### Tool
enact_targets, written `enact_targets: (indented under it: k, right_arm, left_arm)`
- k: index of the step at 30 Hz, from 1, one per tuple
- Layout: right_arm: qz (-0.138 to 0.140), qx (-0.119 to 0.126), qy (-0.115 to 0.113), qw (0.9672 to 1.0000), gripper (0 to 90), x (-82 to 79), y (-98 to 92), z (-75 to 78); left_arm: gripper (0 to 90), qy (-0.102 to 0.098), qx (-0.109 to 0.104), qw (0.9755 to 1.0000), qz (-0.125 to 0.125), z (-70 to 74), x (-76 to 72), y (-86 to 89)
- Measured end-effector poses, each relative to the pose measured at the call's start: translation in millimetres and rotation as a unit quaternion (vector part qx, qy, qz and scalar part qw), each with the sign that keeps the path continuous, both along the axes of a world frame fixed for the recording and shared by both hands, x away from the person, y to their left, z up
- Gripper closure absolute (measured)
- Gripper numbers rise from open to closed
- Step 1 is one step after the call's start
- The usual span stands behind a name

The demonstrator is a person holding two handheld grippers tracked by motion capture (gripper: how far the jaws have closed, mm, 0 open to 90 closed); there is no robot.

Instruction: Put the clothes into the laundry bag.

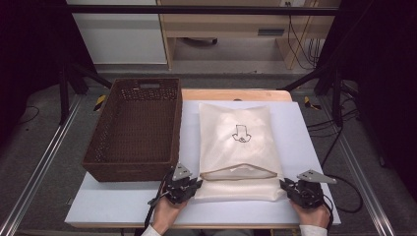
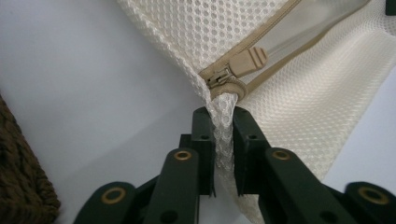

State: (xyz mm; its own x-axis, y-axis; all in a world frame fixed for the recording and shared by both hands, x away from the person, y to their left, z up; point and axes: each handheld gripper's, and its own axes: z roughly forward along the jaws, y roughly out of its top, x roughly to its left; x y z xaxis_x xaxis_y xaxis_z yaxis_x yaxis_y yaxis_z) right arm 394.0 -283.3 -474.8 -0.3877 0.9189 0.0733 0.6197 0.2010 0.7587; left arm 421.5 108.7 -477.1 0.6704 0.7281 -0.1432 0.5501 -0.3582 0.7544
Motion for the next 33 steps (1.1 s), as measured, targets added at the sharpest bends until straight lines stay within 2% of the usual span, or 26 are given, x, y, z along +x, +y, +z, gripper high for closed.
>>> enact_targets:
  k: [2, 3, 4, 5, 6, 8, 9, 11, 12, 13, 14, 16, 17, 18, 20, 22, 25, 28, 30, 32, 33]
  right_arm:
    - [0.002, -0.001, -0.001, 1.0000, 66.2, 0.2, 0.0, -4.4]
    - [-0.001, 0.001, -0.004, 1.0000, 61.9, -0.3, -0.3, -2.9]
    - [-0.001, 0.018, -0.031, 0.9994, 56.0, -2.8, -3.2, 5.4]
    - [-0.001, 0.026, -0.041, 0.9988, 53.9, -4.2, -3.8, 8.7]
    - [-0.001, 0.026, -0.041, 0.9988, 53.9, -4.2, -3.8, 8.7]
    - [-0.012, 0.033, -0.069, 0.9970, 50.4, -5.2, -4.7, 16.9]
    - [-0.019, 0.035, -0.075, 0.9963, 49.8, -3.0, -4.8, 19.0]
    - [-0.023, 0.043, -0.076, 0.9959, 50.5, 3.8, -4.3, 17.0]
    - [-0.021, 0.045, -0.072, 0.9962, 51.3, 7.5, -4.1, 14.4]
    - [-0.020, 0.047, -0.062, 0.9967, 52.9, 12.6, -3.5, 9.8]
    - [-0.018, 0.049, -0.054, 0.9972, 54.9, 16.0, -3.1, 5.8]
    - [-0.009, 0.054, -0.018, 0.9983, 65.4, 26.2, -3.1, -9.8]
    - [-0.009, 0.054, -0.018, 0.9983, 65.4, 26.2, -3.1, -9.8]
    - [-0.011, 0.055, -0.007, 0.9984, 69.9, 27.6, -2.7, -13.0]
    - [-0.004, 0.054, -0.004, 0.9985, 77.4, 27.2, -3.2, -12.5]
    - [0.001, 0.054, -0.002, 0.9985, 80.7, 23.4, -4.3, -10.4]
    - [0.010, 0.053, -0.004, 0.9985, 80.4, 16.9, -6.3, -10.5]
    - [0.010, 0.054, -0.002, 0.9985, 78.2, 17.1, -7.2, -12.4]
    - [0.009, 0.050, -0.006, 0.9987, 72.9, 17.2, -7.7, -11.9]
    - [0.007, 0.051, -0.015, 0.9986, 64.8, 16.3, -8.7, -10.7]
    - [0.002, 0.054, -0.027, 0.9982, 60.2, 15.2, -9.4, -8.7]
  left_arm:
    - [70.3, -0.004, 0.002, 1.0000, 0.002, -0.1, 0.1, -0.1]
    - [63.6, -0.012, -0.004, 0.9999, 0.002, 1.9, 0.6, 0.7]
    - [49.0, -0.024, -0.018, 0.9995, 0.000, 6.1, 1.2, 1.9]
    - [46.8, -0.031, -0.023, 0.9992, -0.001, 8.6, 1.7, 2.3]
    - [46.1, -0.031, -0.023, 0.9992, -0.001, 8.6, 1.7, 2.3]
    - [44.7, -0.039, -0.033, 0.9987, -0.003, 12.2, 4.4, 0.9]
    - [45.4, -0.039, -0.032, 0.9987, -0.003, 12.3, 5.4, 0.0]
    - [50.3, -0.038, -0.028, 0.9989, -0.002, 9.9, 8.7, -2.9]
    - [59.1, -0.034, -0.023, 0.9992, -0.003, 7.7, 10.4, -4.2]
    - [59.1, -0.031, -0.018, 0.9994, -0.001, 5.8, 11.5, -5.1]
    - [63.6, -0.029, -0.009, 0.9995, -0.002, 2.5, 12.7, -6.0]
    - [73.0, -0.030, -0.001, 0.9996, 0.000, -1.2, 13.0, -6.2]
    - [73.0, -0.030, 0.004, 0.9995, 0.000, -2.6, 13.0, -5.7]
    - [74.3, -0.029, 0.007, 0.9996, 0.002, -3.7, 13.0, -5.2]
    - [75.3, -0.028, 0.013, 0.9995, 0.004, -6.4, 12.9, -4.1]
    - [75.7, -0.024, 0.017, 0.9995, 0.009, -9.4, 11.5, -3.2]
    - [75.6, -0.029, 0.020, 0.9993, 0.009, -9.2, 9.2, -2.9]
    - [73.9, -0.035, 0.019, 0.9992, 0.009, -9.0, 8.4, -2.7]
    - [69.3, -0.040, 0.011, 0.9991, 0.007, -6.3, 6.8, -1.0]
    - [59.6, -0.051, 0.005, 0.9987, 0.008, -1.2, 3.7, 0.9]
    - [54.9, -0.057, 0.003, 0.9984, 0.009, 1.2, 2.4, 1.9]
